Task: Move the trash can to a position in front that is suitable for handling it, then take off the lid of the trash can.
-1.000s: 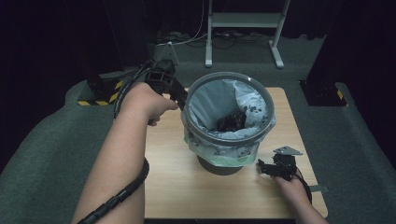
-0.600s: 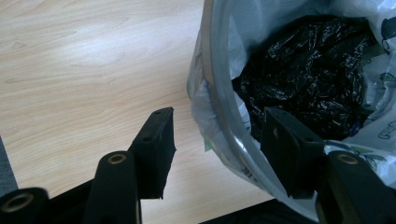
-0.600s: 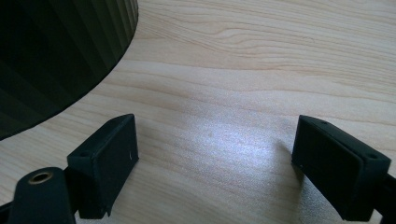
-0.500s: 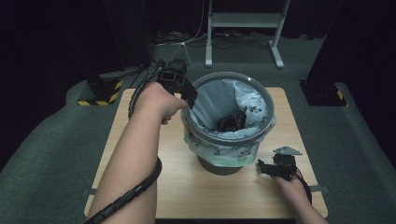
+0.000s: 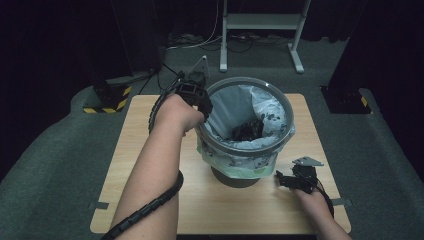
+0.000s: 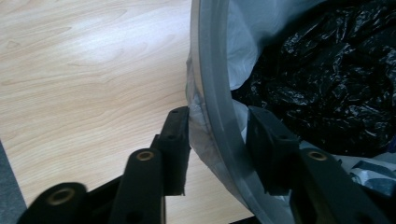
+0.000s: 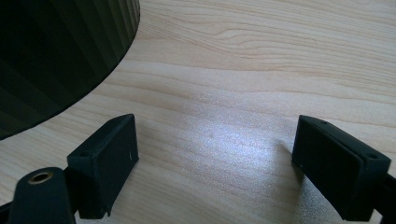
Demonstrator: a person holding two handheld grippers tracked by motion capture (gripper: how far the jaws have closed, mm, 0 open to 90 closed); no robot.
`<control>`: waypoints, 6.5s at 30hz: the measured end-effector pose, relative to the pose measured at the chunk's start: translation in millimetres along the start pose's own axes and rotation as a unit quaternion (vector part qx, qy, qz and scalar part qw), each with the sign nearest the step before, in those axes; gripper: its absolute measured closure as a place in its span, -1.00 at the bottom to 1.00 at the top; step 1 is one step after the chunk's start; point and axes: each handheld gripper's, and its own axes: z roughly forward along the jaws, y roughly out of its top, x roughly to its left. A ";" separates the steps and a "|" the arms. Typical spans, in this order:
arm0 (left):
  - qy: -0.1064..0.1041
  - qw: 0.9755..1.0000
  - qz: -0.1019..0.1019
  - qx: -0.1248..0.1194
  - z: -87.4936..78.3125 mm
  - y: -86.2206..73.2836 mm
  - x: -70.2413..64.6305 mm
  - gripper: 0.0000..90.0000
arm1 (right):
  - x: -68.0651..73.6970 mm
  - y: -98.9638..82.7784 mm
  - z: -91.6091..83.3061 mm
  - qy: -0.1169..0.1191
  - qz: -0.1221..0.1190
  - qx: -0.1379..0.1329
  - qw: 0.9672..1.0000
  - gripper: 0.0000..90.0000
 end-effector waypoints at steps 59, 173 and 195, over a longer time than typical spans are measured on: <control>-0.114 0.987 -0.089 -0.064 -10.0 -0.9 31.5 0.66 | 0.3 1.0 1.2 0.005 -0.005 0.000 1.000 -0.69; -0.068 0.958 -0.259 -0.102 -42.8 -132.8 262.8 0.75 | 1.1 1.8 2.1 0.010 -0.010 0.000 1.000 -0.69; -0.059 0.963 -0.249 -0.088 -9.1 -131.8 262.7 0.75 | 1.1 1.8 2.1 0.010 -0.010 -0.001 1.000 -0.69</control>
